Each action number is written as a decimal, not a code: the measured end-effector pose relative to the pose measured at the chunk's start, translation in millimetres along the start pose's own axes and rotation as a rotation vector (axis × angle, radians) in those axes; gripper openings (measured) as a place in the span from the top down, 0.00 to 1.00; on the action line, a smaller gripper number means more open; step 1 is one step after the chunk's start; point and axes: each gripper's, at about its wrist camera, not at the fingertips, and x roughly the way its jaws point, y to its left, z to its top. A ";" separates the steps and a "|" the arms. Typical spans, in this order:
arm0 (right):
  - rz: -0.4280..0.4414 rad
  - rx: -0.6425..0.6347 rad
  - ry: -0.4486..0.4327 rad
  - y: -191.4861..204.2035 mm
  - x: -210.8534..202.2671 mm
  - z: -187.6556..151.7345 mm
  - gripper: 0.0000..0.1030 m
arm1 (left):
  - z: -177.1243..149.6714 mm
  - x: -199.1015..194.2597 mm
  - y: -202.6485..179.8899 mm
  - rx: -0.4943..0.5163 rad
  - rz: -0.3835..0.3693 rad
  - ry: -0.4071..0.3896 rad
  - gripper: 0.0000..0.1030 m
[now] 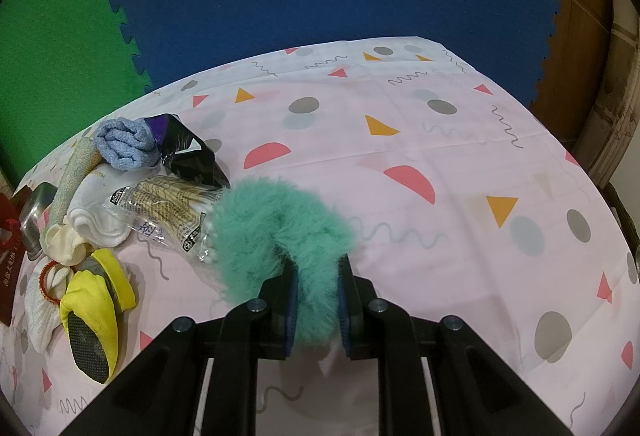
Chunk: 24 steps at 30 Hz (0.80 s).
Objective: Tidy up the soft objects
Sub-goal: 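Carry the ruffled sock into the gold tin and open the left tool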
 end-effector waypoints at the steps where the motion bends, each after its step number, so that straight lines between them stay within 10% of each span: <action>1: 0.000 0.000 0.000 0.0 0.0 0.0 0.84 | 0.1 -1.5 2.7 -0.002 0.005 -0.004 0.94; 24: -0.012 -0.012 -0.003 2.0 0.7 0.3 0.84 | 19.9 27.9 168.4 -0.143 0.327 0.004 0.94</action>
